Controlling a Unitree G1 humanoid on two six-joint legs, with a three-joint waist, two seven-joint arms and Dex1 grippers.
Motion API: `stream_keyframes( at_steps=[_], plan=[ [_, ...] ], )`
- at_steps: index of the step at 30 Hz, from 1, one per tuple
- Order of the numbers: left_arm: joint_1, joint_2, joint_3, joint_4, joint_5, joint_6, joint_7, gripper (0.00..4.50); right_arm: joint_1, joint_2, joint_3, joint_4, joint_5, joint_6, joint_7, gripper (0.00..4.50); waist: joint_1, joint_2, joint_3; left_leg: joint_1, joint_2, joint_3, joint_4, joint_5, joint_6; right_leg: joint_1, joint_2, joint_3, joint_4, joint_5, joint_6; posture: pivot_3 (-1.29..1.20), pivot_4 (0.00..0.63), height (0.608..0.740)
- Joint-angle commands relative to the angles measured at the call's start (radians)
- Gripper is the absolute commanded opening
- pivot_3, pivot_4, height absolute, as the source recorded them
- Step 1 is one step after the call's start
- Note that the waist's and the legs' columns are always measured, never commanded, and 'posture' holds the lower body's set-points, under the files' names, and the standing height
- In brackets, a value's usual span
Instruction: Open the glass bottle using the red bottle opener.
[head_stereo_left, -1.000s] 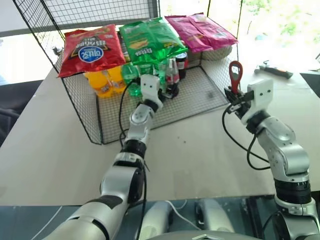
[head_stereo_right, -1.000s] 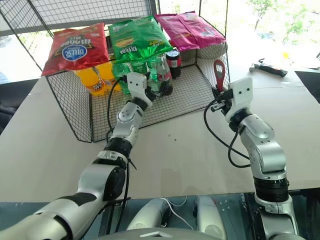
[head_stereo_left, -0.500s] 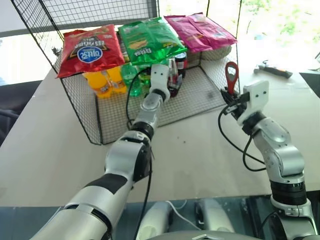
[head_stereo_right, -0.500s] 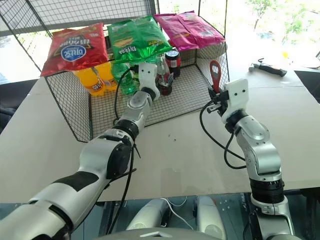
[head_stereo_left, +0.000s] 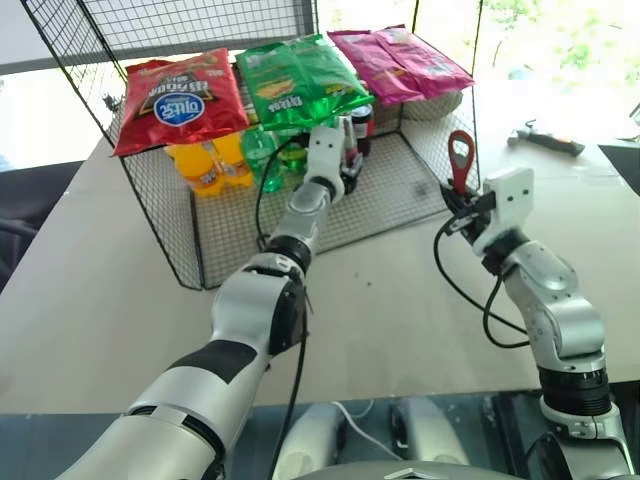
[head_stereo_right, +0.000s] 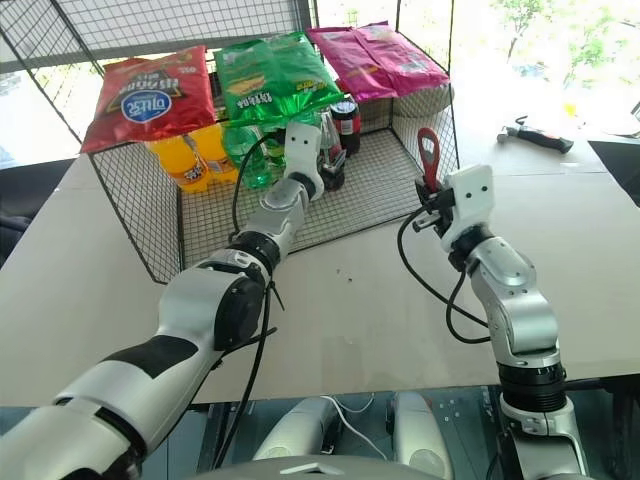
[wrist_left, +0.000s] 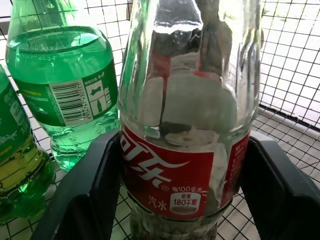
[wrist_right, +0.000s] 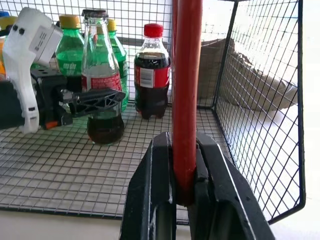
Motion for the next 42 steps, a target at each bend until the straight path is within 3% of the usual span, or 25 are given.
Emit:
stream_keyframes(
  at_steps=[1, 8, 16, 20, 24, 29, 32, 42],
  plan=[
    [-0.038, 0.001, 0.001, -0.020, 0.018, -0.010, -0.003, 2.72, -0.015, -0.004, -0.007, -0.037, -0.006, -0.025, 0.001, 0.00, 0.000, 0.000, 0.000, 0.000, 0.000, 0.000, 0.000, 0.000, 0.000, 0.000, 0.000, 0.000, 0.000, 0.000, 0.000, 0.00, 0.150, 0.735],
    [-0.015, -0.002, 0.022, -0.057, -0.021, -0.021, -0.149, 2.72, -0.029, 0.000, -0.045, -0.043, 0.003, -0.010, -0.023, 0.00, 0.001, 0.000, 0.000, 0.000, 0.000, 0.000, 0.000, 0.000, 0.000, 0.000, 0.000, 0.000, 0.001, 0.000, 0.000, 0.00, 0.150, 0.735],
    [0.093, 0.022, -0.012, -0.234, -0.096, -0.002, -0.589, 2.72, -0.121, 0.021, -0.111, -0.006, 0.032, 0.029, -0.088, 0.00, -0.021, 0.000, 0.000, 0.000, 0.000, 0.000, 0.000, 0.000, 0.000, -0.001, 0.000, 0.000, 0.001, 0.000, 0.000, 0.00, 0.150, 0.735],
    [0.214, 0.050, -0.058, -0.476, -0.143, 0.083, -0.747, 2.72, -0.162, 0.029, -0.161, 0.011, 0.053, 0.062, -0.136, 0.00, -0.028, 0.000, 0.000, -0.001, 0.000, 0.000, 0.000, 0.000, 0.000, -0.001, 0.000, 0.001, 0.001, 0.000, 0.000, 0.00, 0.150, 0.735],
    [0.443, 0.100, -0.123, -0.940, -0.253, 0.294, -0.871, 2.72, -0.181, 0.019, -0.175, 0.015, 0.064, 0.073, -0.137, 0.00, -0.042, 0.000, 0.000, 0.000, 0.001, 0.000, 0.000, 0.000, 0.000, -0.002, 0.000, 0.004, 0.002, 0.000, 0.000, 0.00, 0.150, 0.735],
    [0.611, 0.162, -0.171, -1.275, -0.333, 0.549, -0.851, 2.72, -0.183, 0.021, -0.171, 0.012, 0.074, 0.080, -0.132, 0.00, -0.047, 0.001, 0.000, 0.000, 0.001, 0.000, 0.000, 0.000, 0.000, -0.001, 0.000, 0.004, 0.003, 0.000, 0.000, 0.00, 0.150, 0.735],
    [0.680, 0.191, -0.197, -1.380, -0.330, 0.598, -0.832, 2.72, -0.180, 0.025, -0.164, 0.010, 0.077, 0.080, -0.129, 0.00, -0.044, 0.001, 0.000, 0.001, 0.001, 0.000, 0.002, 0.000, 0.000, 0.000, 0.000, 0.004, 0.004, 0.000, 0.000, 0.00, 0.150, 0.735],
    [0.733, 0.211, -0.261, -1.368, -0.250, 0.532, -0.739, 2.72, -0.181, 0.033, -0.153, 0.013, 0.087, 0.078, -0.120, 0.00, -0.036, 0.001, -0.001, 0.003, 0.001, 0.003, 0.002, 0.000, 0.000, 0.000, 0.000, 0.003, 0.007, 0.000, 0.000, 0.00, 0.150, 0.735]
  ],
)
